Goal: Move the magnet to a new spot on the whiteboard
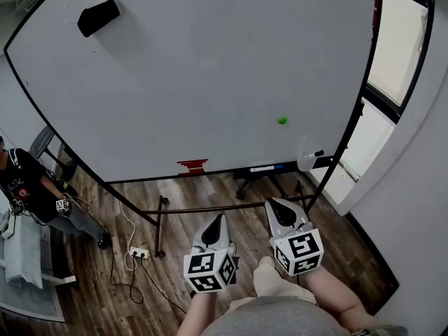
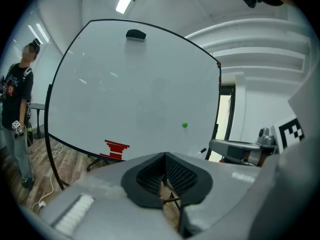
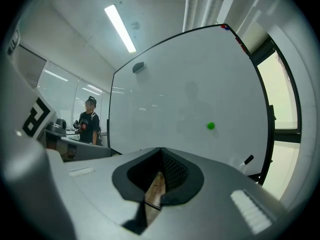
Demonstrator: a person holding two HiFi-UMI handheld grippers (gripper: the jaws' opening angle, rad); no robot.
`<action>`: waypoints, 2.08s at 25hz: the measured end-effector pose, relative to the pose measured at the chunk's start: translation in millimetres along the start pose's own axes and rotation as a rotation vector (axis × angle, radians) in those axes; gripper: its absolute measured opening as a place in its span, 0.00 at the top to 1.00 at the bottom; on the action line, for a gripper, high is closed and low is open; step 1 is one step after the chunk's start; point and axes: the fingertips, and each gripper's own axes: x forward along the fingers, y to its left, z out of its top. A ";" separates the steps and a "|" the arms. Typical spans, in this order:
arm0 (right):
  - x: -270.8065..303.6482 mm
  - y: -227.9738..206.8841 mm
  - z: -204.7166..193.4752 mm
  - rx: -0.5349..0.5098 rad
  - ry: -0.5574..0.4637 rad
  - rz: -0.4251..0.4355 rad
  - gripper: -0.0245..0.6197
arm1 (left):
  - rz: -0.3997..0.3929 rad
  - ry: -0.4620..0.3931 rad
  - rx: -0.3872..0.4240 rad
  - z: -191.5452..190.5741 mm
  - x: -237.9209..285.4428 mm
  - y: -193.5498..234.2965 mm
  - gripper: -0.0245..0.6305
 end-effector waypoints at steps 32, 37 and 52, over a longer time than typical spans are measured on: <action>-98.9 92.2 -10.7 0.037 -0.038 0.037 0.96 | 0.045 -0.029 0.004 -33.4 -139.6 1.6 0.96; -94.4 96.0 -9.1 0.032 -0.037 0.044 0.96 | 0.046 -0.031 0.003 -32.0 -139.1 6.0 0.96; -93.7 96.6 -5.0 0.004 -0.038 0.055 0.96 | 0.046 -0.033 -0.008 -32.2 -134.1 5.2 0.96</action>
